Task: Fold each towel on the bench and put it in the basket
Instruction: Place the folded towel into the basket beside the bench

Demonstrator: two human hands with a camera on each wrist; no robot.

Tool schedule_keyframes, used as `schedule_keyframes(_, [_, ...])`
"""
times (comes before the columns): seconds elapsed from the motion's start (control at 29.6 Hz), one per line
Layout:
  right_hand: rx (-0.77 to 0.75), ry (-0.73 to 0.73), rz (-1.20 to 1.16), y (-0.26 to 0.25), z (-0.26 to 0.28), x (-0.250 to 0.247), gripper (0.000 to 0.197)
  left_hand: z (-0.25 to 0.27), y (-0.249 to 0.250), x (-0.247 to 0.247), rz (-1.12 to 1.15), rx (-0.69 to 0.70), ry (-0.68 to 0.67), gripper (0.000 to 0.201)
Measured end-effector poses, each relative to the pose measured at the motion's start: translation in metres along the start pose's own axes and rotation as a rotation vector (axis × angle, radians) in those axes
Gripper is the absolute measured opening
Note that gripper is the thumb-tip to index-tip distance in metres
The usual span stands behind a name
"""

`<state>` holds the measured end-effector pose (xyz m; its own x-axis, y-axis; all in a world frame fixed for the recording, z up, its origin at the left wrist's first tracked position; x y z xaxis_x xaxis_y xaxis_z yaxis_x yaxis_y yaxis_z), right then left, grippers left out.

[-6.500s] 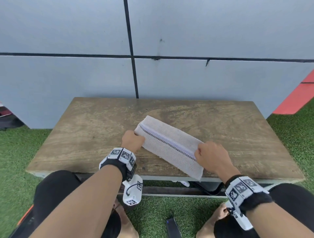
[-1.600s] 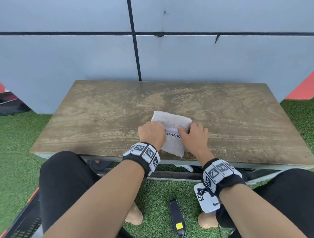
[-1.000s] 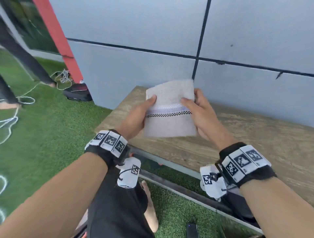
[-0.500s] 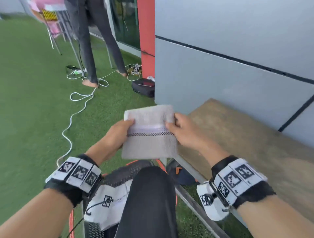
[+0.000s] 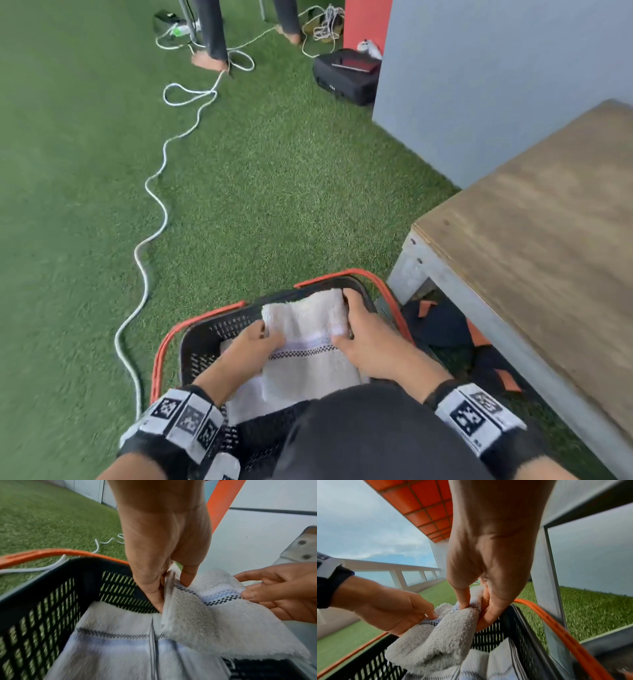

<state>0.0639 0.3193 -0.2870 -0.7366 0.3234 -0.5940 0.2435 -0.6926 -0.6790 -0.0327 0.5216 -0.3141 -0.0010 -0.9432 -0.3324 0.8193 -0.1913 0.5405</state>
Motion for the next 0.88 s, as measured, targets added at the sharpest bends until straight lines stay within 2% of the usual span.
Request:
schedule_keyframes(0.07, [-0.003, -0.015, 0.003, 0.009, -0.003, 0.013, 0.06, -0.01, -0.009, 0.011, -0.037, -0.028, 0.007, 0.025])
schedule_keyframes(0.2, [0.002, -0.012, 0.031, 0.026, -0.012, 0.025, 0.04, -0.03, -0.02, 0.031, -0.113, -0.054, 0.014, 0.028])
schedule_keyframes(0.3, [0.034, -0.061, 0.072, 0.032, -0.017, 0.031, 0.03, -0.04, -0.018, 0.04, -0.14, -0.06, -0.041, 0.026])
schedule_keyframes(0.34, [0.048, -0.076, 0.086, 0.034, -0.017, 0.034, 0.033, -0.042, -0.018, 0.044, -0.156, -0.054, -0.061, 0.026])
schedule_keyframes(0.44, [0.079, -0.107, 0.14, 0.039, -0.02, 0.045, 0.049, -0.05, -0.02, 0.051, -0.236, -0.056, -0.066, 0.047])
schedule_keyframes(0.47, [0.1, -0.128, 0.145, 0.039, -0.02, 0.047, 0.055, -0.052, -0.021, 0.052, -0.249, -0.059, -0.065, 0.048])
schedule_keyframes(0.61, [0.163, -0.173, 0.164, 0.042, -0.022, 0.052, 0.069, -0.056, -0.026, 0.055, -0.347, -0.069, -0.053, 0.027])
schedule_keyframes(0.67, [0.175, -0.17, 0.172, 0.042, -0.023, 0.054, 0.068, -0.057, -0.026, 0.054, -0.367, -0.073, -0.039, 0.019])
schedule_keyframes(0.88, [0.226, -0.163, 0.16, 0.043, -0.019, 0.054, 0.057, -0.062, -0.023, 0.06, -0.427, -0.093, 0.003, 0.023])
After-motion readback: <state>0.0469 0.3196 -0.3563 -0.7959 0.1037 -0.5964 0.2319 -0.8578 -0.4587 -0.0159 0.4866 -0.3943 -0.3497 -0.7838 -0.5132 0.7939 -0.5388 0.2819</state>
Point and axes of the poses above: each hand's wrist, its own z-axis away from the middle knuckle, its own x-axis out of the palm, y = z × x, the point moved 1 cm from there along -z, towards the middle knuckle, and after that the axes turned 6 degrees about -x, right-handed, at the moved point
